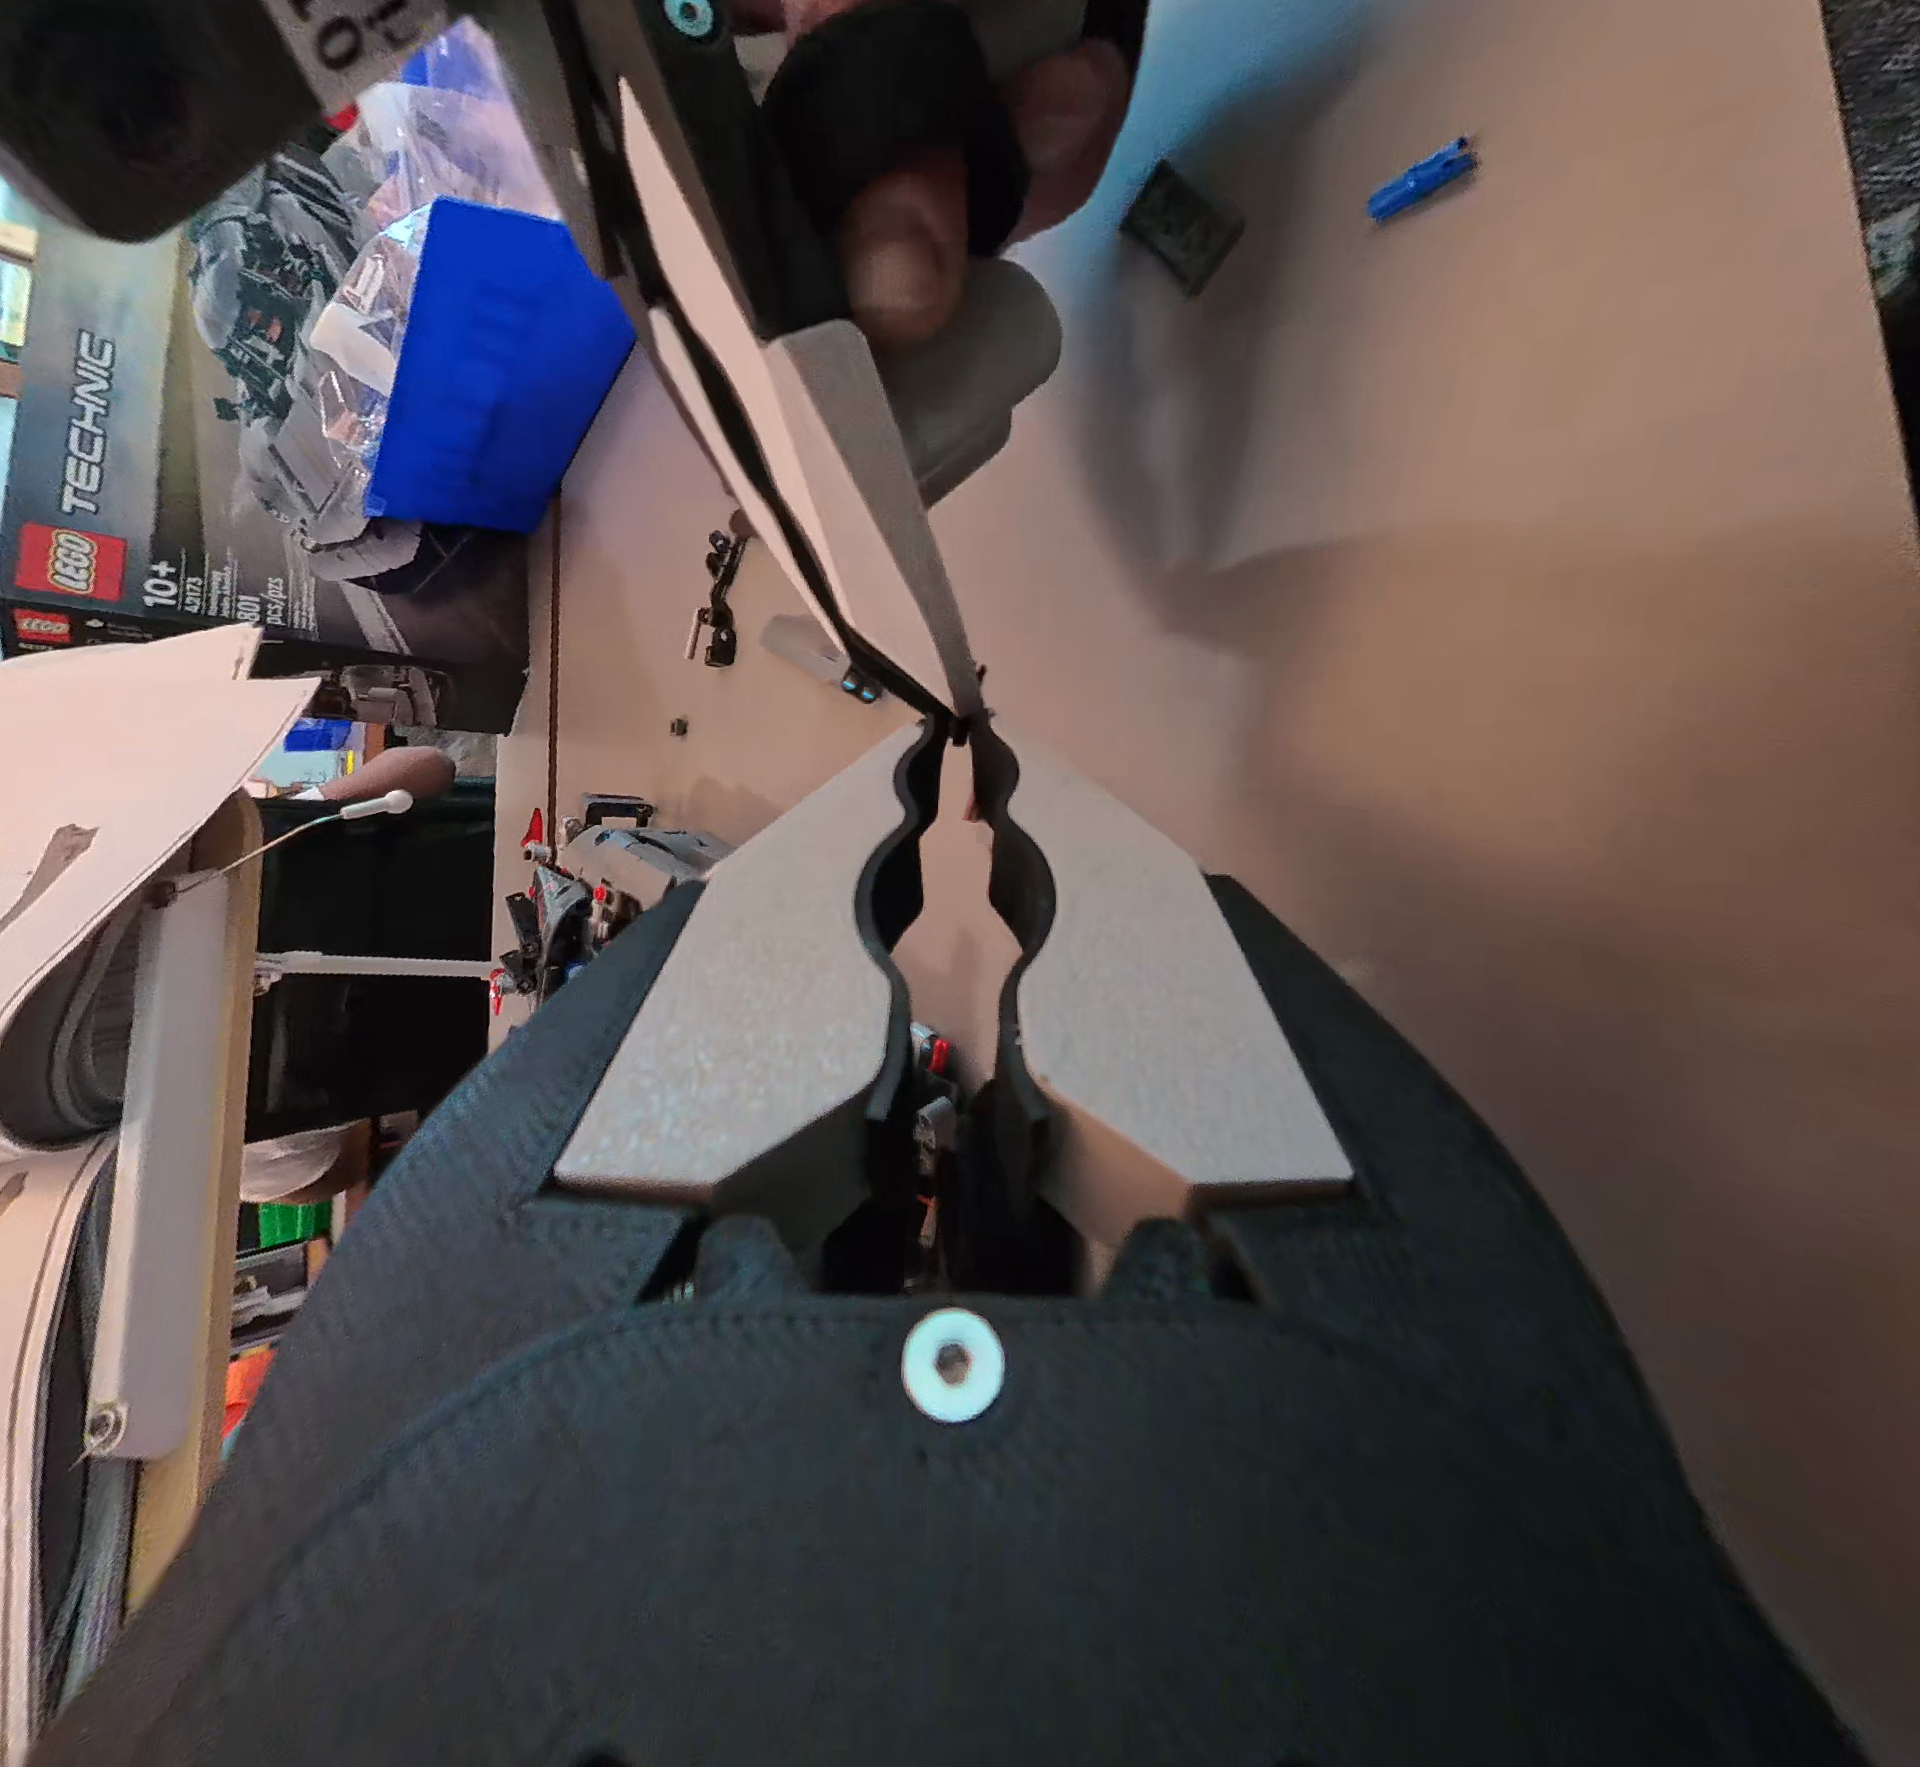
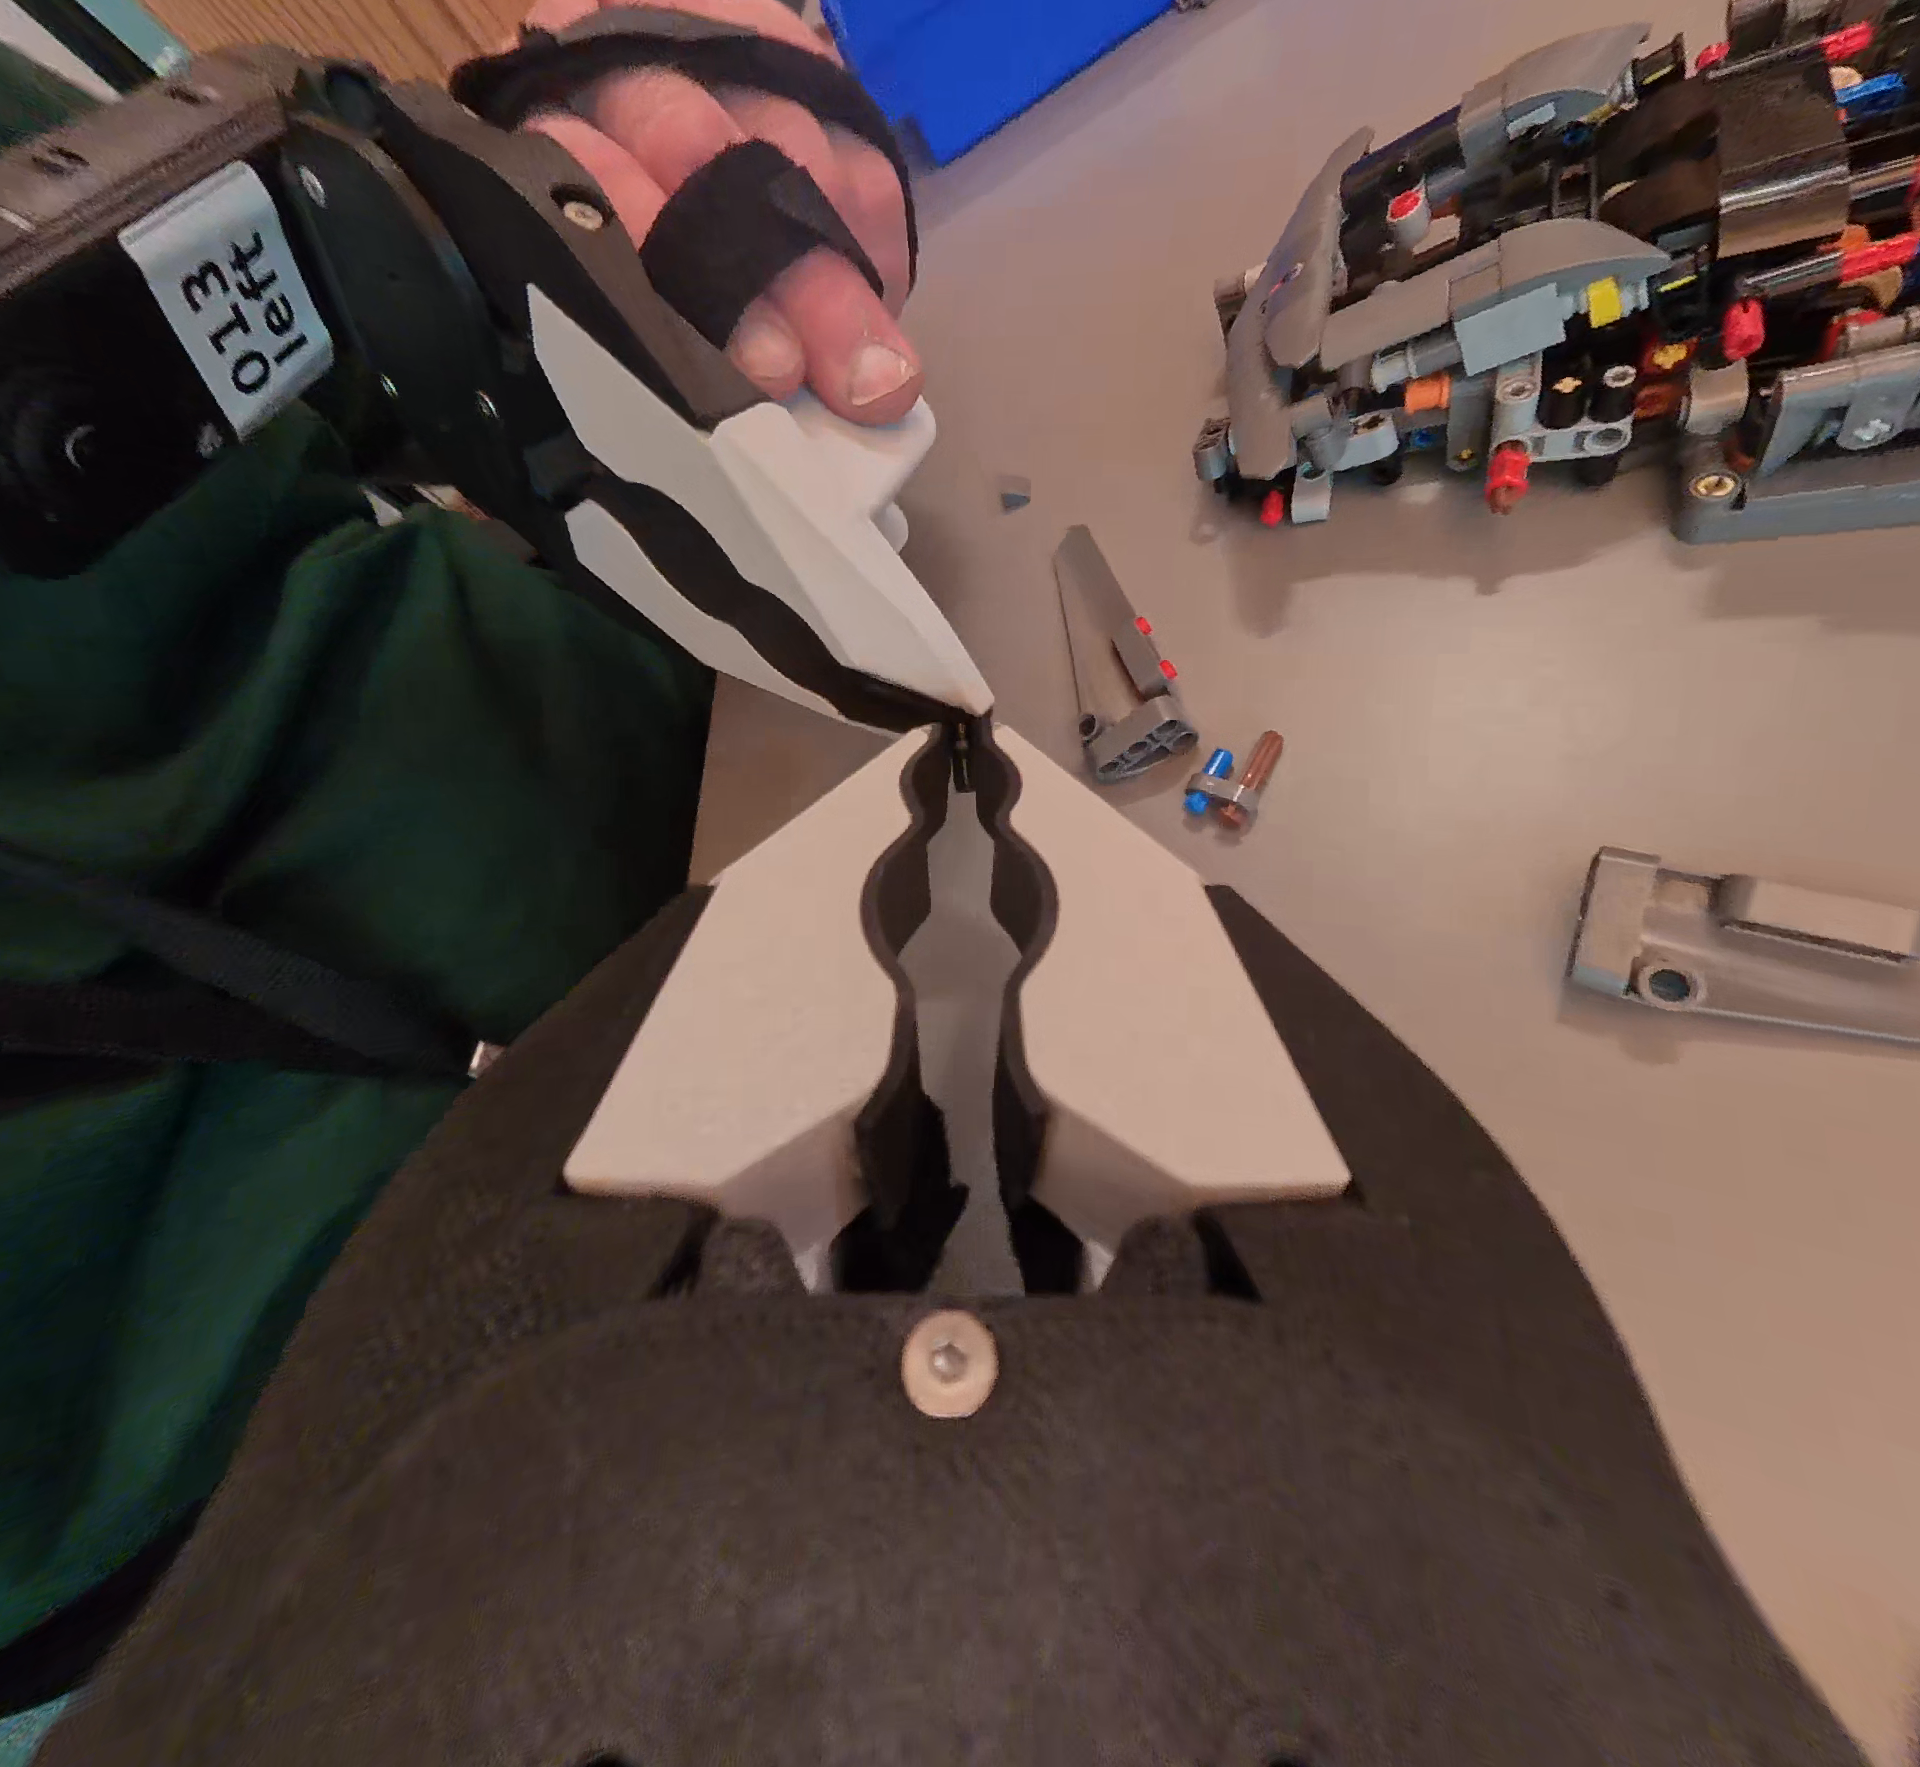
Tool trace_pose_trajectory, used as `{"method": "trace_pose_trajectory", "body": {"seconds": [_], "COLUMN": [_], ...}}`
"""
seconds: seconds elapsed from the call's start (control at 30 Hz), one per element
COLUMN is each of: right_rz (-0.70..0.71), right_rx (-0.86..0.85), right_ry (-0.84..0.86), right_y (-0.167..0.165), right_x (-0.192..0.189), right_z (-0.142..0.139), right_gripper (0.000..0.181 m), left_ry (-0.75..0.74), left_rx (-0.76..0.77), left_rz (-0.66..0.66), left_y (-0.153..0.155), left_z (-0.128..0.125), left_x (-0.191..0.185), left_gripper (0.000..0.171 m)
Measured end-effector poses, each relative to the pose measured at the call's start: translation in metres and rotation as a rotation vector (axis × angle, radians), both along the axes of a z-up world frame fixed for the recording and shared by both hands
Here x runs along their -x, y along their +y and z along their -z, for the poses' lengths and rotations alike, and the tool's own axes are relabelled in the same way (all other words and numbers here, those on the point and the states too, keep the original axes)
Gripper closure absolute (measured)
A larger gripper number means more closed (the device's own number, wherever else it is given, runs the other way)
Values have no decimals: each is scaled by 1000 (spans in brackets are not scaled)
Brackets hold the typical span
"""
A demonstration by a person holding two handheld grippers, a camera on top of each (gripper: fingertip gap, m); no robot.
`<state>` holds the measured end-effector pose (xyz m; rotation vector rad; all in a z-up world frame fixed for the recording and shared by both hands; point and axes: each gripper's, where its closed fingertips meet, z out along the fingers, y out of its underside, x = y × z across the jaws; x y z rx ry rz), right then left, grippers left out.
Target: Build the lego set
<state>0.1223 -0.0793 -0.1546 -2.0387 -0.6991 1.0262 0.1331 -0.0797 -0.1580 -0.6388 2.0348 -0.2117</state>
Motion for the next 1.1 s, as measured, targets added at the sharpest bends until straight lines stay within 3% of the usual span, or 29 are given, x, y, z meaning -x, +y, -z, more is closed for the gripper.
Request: {"method": "trace_pose_trajectory", "body": {"seconds": [0.3,0.67,0.77,0.9,1.1], "right_rz": [98,110,132,182,176], "right_rx": [-36,-57,-73,-59,-53], "right_ry": [219,263,199,143,19], "right_y": [10,11,11,14,17], "right_x": [-13,-10,-13,-27,-24], "right_z": [-27,-30,-24,-13,1], "right_gripper": [172,180,179,180,180], "left_ry": [-126,-154,-75,95,286], "left_rx": [157,182,241,371,493], "left_rz": [-69,-68,-99,-191,-206], "left_y": [12,10,17,35,29], "left_z": [-23,-27,-17,9,41], "left_x": [-5,-7,-4,6,9], "left_gripper": [169,168,167,144,135]}}
